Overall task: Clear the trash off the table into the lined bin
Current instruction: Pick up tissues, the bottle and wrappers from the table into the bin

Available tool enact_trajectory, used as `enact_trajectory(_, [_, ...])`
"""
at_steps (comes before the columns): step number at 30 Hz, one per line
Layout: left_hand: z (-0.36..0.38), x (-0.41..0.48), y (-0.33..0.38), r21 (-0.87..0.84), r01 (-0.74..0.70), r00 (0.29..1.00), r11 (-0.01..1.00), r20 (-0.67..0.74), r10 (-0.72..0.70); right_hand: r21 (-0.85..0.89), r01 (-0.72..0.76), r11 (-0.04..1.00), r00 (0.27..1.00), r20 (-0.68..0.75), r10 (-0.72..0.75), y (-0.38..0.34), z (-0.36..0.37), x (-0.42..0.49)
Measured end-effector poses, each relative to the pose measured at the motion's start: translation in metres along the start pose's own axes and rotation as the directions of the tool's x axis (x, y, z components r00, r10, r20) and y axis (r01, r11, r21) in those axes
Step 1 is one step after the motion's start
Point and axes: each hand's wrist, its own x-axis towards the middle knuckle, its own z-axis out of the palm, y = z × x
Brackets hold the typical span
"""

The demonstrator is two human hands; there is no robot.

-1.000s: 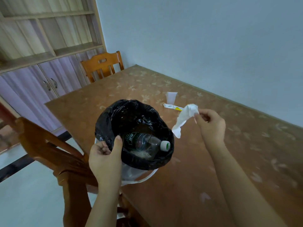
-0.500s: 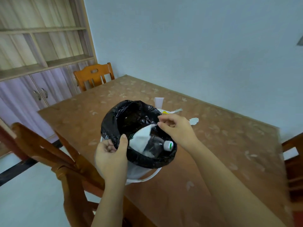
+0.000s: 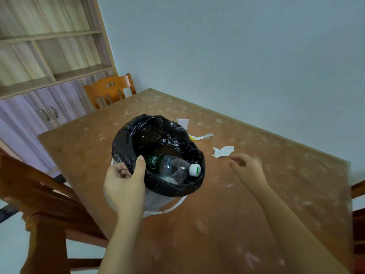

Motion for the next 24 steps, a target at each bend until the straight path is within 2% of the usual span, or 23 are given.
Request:
enact_trajectory(6, [0.053,0.017,-0.015,0.048,0.014,1.0,0.999,-0.014,-0.013,-0.01,-0.07,0.998,0.997,0.023,0.07,0.049,0.019,0.044])
enact_trajectory(14, [0.136,0.059,-0.039,0.109,-0.061,0.998,0.992,0.018,0.06,-0.032,-0.16,0.987,0.986,0.042,0.162,0.106,0.05,0.134])
enact_trajectory(19, [0.176,0.076,-0.052,0.052,-0.122,0.991,0.991,0.061,0.119,-0.063,-0.182,0.981,0.982,0.037,0.185,0.14,0.076,0.182])
enact_trajectory(24, [0.187,0.086,-0.061,-0.012,-0.117,0.99,0.993,0.083,0.118,-0.164,-0.148,0.975,0.987,0.038,0.156,0.166,0.099,0.205])
